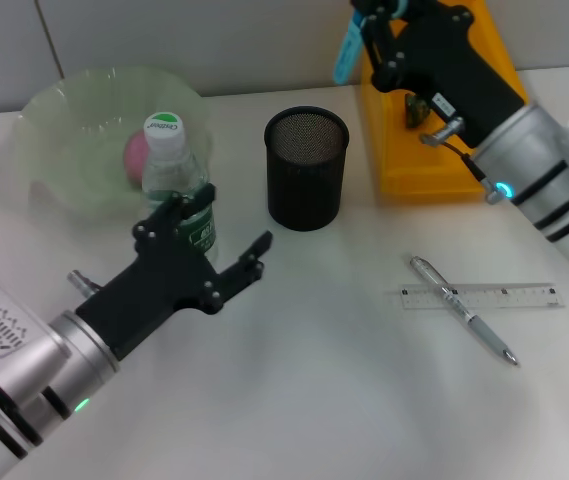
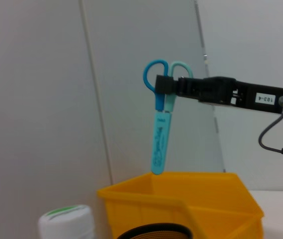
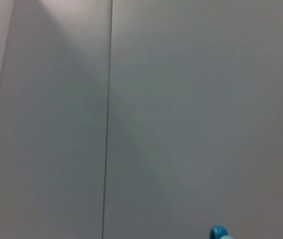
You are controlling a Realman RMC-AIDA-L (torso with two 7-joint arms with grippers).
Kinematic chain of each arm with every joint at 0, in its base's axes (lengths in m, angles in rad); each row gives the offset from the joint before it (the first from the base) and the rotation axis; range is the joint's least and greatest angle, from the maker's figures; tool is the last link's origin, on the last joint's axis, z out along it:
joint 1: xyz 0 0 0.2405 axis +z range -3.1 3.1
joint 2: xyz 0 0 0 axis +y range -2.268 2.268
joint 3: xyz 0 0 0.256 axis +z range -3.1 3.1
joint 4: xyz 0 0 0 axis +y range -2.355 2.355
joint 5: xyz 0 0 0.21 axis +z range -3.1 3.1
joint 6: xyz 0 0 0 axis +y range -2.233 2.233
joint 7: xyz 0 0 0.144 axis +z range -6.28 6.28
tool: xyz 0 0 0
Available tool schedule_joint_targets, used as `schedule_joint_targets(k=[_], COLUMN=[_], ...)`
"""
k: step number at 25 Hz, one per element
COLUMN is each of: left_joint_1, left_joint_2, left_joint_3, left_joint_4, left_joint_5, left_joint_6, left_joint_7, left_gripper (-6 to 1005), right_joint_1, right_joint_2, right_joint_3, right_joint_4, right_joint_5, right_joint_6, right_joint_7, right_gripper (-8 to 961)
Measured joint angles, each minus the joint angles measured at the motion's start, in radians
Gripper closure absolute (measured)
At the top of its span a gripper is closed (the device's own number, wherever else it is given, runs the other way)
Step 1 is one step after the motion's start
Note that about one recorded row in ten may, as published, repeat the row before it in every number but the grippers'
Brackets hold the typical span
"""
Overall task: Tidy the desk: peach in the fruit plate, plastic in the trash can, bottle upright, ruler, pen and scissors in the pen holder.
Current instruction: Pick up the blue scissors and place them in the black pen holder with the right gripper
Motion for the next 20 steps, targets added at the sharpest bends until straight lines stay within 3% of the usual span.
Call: schedule_joint_targets(k=[20], left_joint_1=[0.021], left_joint_2=[-0.005], left_joint_3=[-0.053], left_joint_4=[-0.053], left_joint_5=[-0.019], left_joint_6=[0.088], left_joint_7=[-0.040], left_gripper=[202], right_joint_1=[0.056], right_joint_2=[0.002], right_joint_3=[-0.010], right_joint_4=[0.014], right_joint_5=[-0.010], right_joint_6=[0.152], right_joint_7=[0.027], right_gripper=[815])
